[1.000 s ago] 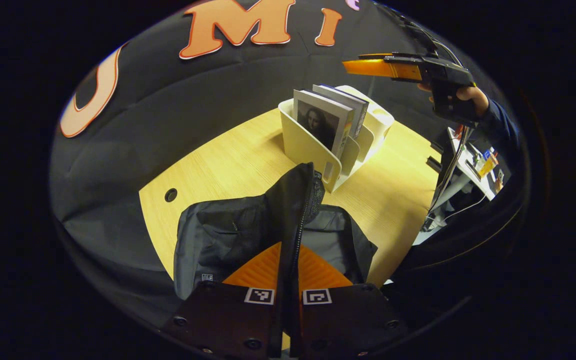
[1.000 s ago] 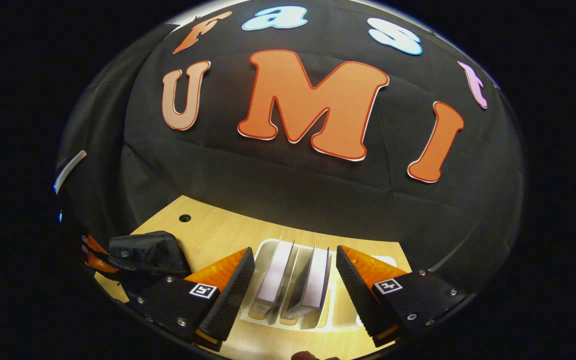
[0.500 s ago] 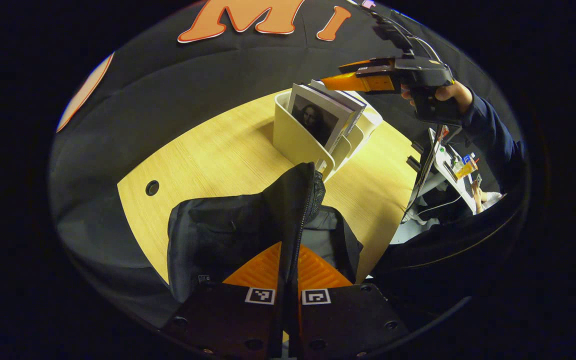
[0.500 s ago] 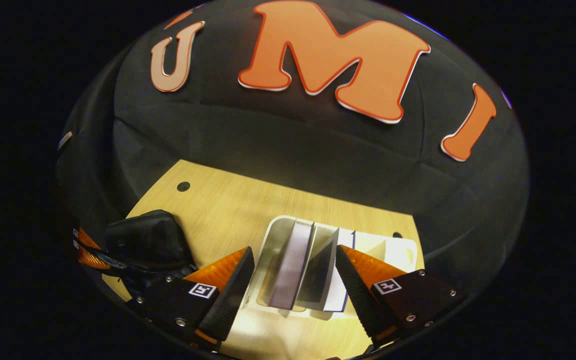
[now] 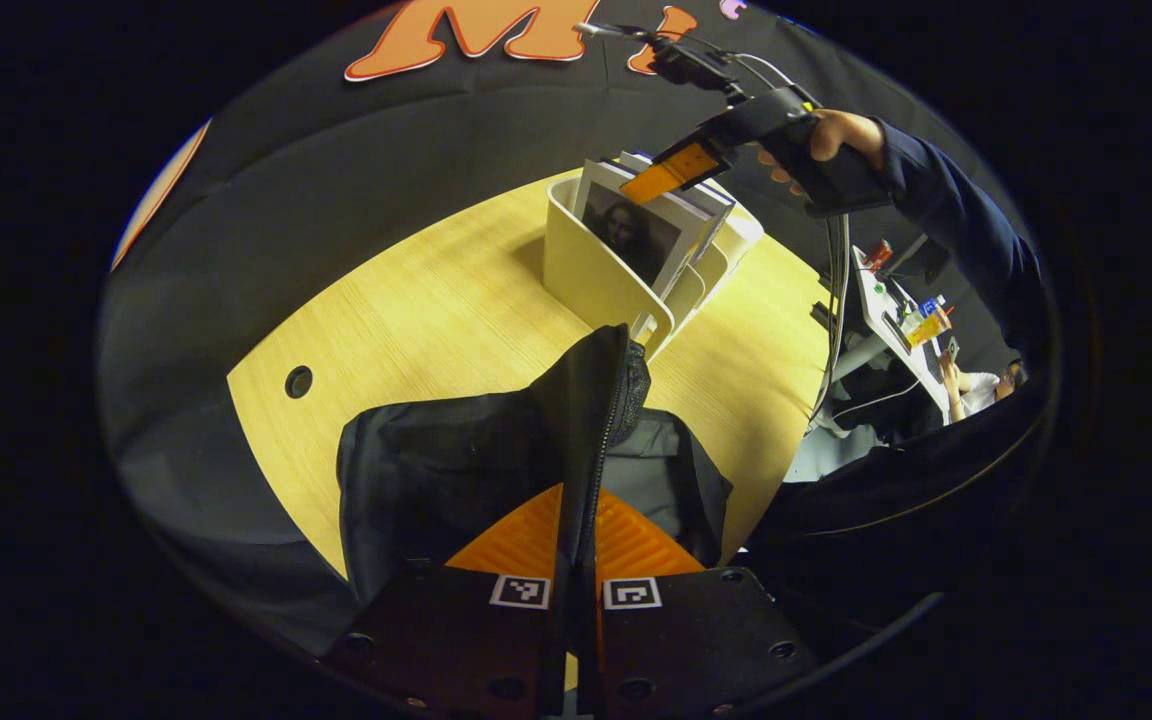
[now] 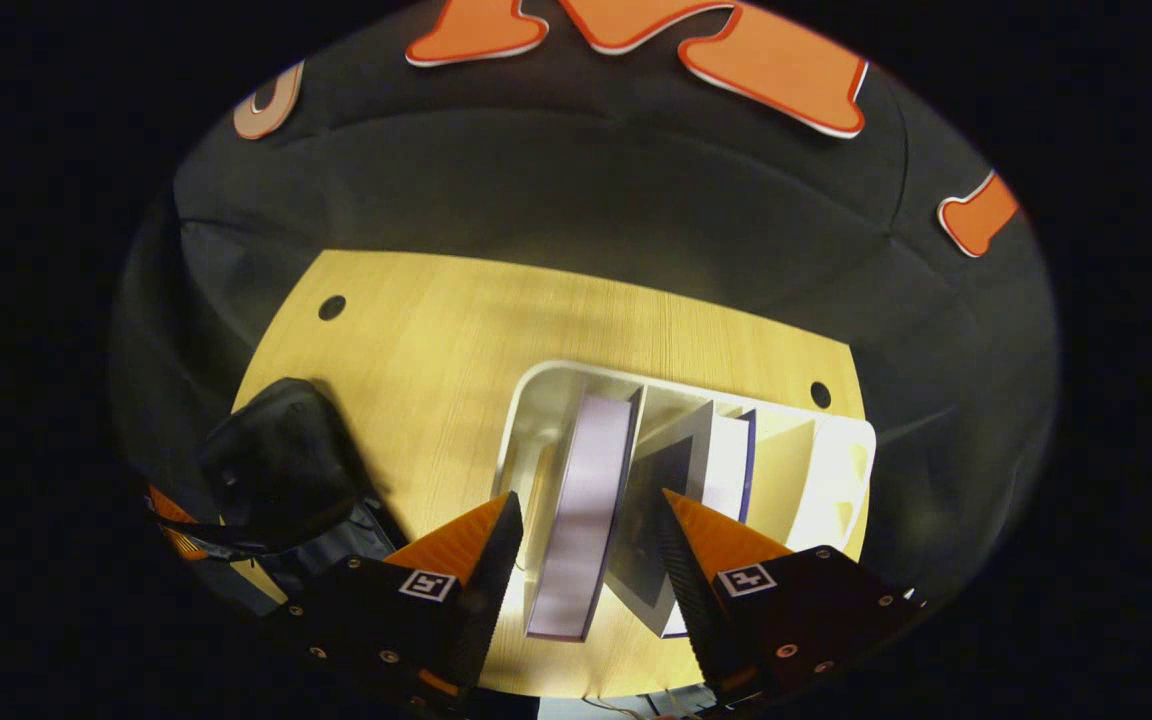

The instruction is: Open the schoolbag, grab two books from the bookshelf and put them into the schoolbag.

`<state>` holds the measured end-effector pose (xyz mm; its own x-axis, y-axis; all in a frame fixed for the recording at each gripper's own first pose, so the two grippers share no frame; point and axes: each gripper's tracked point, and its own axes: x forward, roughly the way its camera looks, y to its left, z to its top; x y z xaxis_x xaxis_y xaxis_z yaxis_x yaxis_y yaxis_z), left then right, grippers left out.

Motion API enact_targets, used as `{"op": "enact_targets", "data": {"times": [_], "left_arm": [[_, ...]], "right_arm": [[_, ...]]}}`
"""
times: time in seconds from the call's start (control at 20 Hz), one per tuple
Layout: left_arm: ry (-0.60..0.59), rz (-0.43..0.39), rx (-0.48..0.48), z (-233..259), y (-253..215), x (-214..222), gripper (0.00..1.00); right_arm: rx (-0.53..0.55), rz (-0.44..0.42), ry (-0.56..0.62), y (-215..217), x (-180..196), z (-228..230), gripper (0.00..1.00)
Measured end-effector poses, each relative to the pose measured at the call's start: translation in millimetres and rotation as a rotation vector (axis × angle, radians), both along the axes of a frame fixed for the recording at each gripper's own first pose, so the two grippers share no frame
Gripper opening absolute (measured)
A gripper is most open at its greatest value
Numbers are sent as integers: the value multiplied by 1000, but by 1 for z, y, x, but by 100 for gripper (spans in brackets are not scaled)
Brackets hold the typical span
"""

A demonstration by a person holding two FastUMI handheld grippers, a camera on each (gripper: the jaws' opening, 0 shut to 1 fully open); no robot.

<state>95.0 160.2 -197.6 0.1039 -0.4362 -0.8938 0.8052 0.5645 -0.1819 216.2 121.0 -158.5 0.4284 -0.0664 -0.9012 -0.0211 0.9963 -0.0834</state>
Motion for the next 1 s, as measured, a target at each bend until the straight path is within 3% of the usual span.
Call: {"op": "enact_targets", "data": {"times": [0.15, 0.25, 0.3, 0.35, 0.6, 1.0], "left_arm": [[8, 6, -2, -3, 1, 2, 6], [17, 12, -4, -4, 1, 3, 6], [23, 16, -7, -6, 1, 2, 6], [26, 16, -6, -7, 1, 2, 6], [37, -15, -16, -6, -1, 0, 6], [49, -46, -32, -10, -1, 3, 6]], "right_arm": [[45, -36, 88, 4, 0, -17, 71], [63, -59, 110, 8, 2, -17, 57], [76, -72, 122, 11, 1, -14, 39], [82, -77, 130, 12, 0, -17, 43], [104, -87, 138, 17, -16, -10, 36], [108, -124, 70, -1, -64, 36, 33]]}}
